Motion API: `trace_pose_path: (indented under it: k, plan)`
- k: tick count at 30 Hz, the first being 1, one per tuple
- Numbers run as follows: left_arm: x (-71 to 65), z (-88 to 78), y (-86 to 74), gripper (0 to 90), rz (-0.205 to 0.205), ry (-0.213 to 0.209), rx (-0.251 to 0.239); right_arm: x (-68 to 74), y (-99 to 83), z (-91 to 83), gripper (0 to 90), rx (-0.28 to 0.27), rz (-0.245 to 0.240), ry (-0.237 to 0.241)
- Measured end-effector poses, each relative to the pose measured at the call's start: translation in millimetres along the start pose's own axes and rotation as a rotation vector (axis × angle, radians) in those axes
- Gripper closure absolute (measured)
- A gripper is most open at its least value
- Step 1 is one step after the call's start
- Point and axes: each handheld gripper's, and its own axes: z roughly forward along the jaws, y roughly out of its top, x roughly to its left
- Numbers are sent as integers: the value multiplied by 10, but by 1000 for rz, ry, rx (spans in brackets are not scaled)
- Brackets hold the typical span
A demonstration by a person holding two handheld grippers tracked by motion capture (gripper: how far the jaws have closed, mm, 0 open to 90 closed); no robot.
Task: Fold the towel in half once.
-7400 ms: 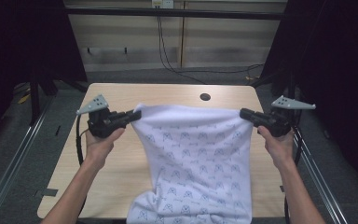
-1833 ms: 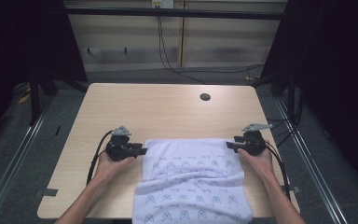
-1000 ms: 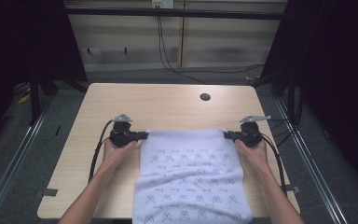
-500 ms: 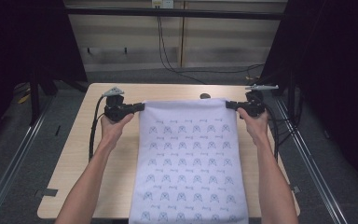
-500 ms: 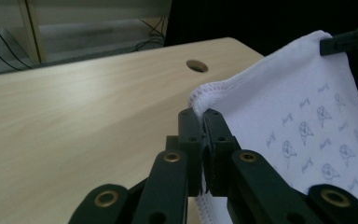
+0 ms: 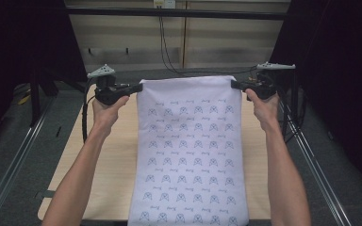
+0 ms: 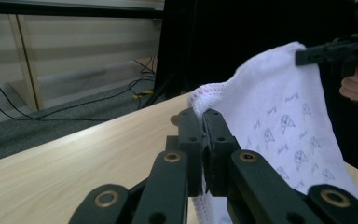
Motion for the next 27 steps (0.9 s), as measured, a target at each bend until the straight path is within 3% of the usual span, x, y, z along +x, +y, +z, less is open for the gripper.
trace_pose_path:
  k: [1,3,6,7,8,10,11,12,16,17,18,19,20,21,22,24,25,26,27]
  plan:
    - [-19,-30,-34,878,9,4,12,45,-6,-38,866,12,-8,36]
    - [-75,-101,-113,878,29,-4,31,173,-33,-113,867,67,-65,44]
    - [-139,-183,-188,878,33,-22,39,321,-139,-267,867,87,-97,75]
    - [-182,-233,-229,878,34,-29,38,321,-139,-267,867,87,-97,75]
    - [-273,-348,-302,878,27,-58,30,384,-255,-394,867,83,-92,120]
    - [-343,-423,-336,878,37,-68,24,402,-299,-440,867,77,-88,138]
    - [-391,-467,-350,877,51,-62,30,442,-374,-517,867,80,-90,151]
    - [-523,-596,-402,877,73,-40,16,516,-505,-658,867,76,-86,169]
    - [-678,-752,-530,877,51,-91,6,644,-695,-877,867,70,-95,189]
    - [-796,-819,-643,878,71,-112,25,763,-862,-1055,867,62,-102,204]
    - [-796,-819,-643,877,71,-112,25,763,-862,-1055,867,62,-102,204]
    - [-866,-852,-730,877,69,-128,36,858,-1031,-1208,867,49,-95,217]
    - [-969,-890,-858,878,83,-147,62,886,-1095,-1254,867,54,-89,218]
    - [-1041,-921,-936,878,109,-125,79,920,-1182,-1310,867,63,-80,216]
    - [-1106,-964,-1015,878,131,-133,82,956,-1269,-1366,867,76,-73,211]
    - [-1145,-1002,-1095,878,125,-153,97,988,-1353,-1419,867,92,-71,213]
    - [-1174,-1041,-1276,878,77,-172,156,1049,-1551,-1508,867,113,-35,227]
    - [-1174,-1041,-1276,877,77,-172,156,1049,-1551,-1508,867,113,-35,227]
    - [-1164,-1016,-1494,877,21,-193,230,1128,-1806,-1519,867,175,-13,236]
